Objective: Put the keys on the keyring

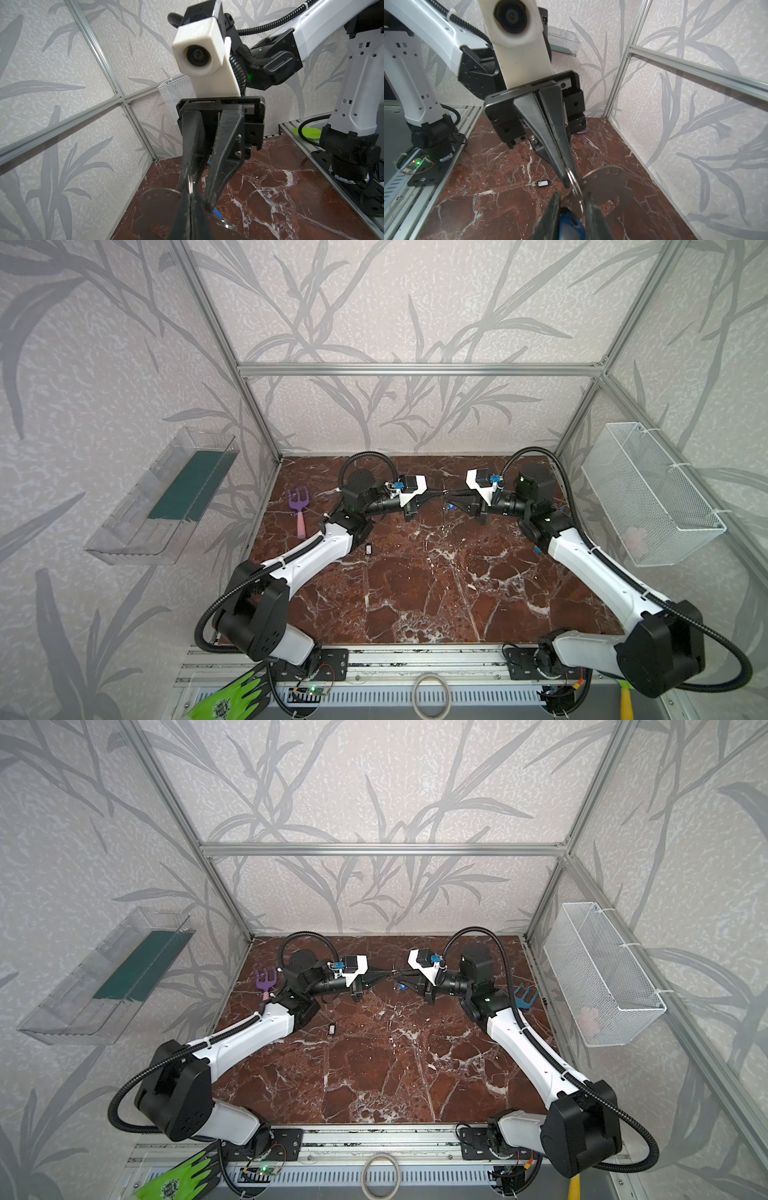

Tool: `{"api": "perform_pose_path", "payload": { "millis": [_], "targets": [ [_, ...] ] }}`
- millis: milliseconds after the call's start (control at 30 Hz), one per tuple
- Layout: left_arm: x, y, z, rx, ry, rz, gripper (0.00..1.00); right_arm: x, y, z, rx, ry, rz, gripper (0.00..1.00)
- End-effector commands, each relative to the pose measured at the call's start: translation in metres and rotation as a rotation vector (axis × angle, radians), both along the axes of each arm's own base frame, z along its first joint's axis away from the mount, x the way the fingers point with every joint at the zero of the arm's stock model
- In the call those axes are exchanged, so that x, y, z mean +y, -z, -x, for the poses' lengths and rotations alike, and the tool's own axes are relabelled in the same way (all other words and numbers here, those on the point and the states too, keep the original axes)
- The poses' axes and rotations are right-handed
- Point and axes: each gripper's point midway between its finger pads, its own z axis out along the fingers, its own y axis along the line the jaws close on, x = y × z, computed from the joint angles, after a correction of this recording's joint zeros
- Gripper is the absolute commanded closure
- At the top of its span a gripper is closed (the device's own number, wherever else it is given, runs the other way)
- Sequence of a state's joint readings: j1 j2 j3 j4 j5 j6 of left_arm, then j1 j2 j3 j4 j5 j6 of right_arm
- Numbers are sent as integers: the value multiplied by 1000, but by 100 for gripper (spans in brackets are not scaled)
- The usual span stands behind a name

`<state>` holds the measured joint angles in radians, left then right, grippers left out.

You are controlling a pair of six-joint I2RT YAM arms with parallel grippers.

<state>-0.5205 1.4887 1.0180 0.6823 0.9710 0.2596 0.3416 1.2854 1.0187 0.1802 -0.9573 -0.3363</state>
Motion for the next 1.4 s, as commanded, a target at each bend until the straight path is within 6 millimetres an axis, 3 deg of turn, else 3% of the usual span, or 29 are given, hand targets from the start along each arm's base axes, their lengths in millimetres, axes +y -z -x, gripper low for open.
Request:
{"api": "perform_pose_path", "payload": {
  "millis": [0, 200, 333, 500, 633, 667, 1000, 1367],
  "targets": [
    [0, -14, 2, -36, 14, 27, 100, 3, -20, 4, -54, -33, -35, 82],
    [1, -12, 1, -37, 8, 21, 100, 2, -18, 6, -50, -26, -33, 86],
    [1, -11, -1, -37, 0, 16, 100, 2, -15, 7, -48, -24, -27, 99],
    [2, -2, -7, -41, -40, -29, 100, 0, -11, 7, -15, -13, 9, 100],
    [5, 7, -13, -72, -97, -130, 72, -4, 0, 5, 65, 21, 88, 100],
    [7, 10, -15, -93, -118, -163, 69, -5, 2, 3, 87, 38, 111, 100],
    [8, 24, -14, -247, -175, -400, 71, -3, 35, 0, 273, 115, 335, 100],
    [8, 31, -6, -299, -160, -491, 72, 0, 43, -5, 356, 141, 402, 100]
  ]
}}
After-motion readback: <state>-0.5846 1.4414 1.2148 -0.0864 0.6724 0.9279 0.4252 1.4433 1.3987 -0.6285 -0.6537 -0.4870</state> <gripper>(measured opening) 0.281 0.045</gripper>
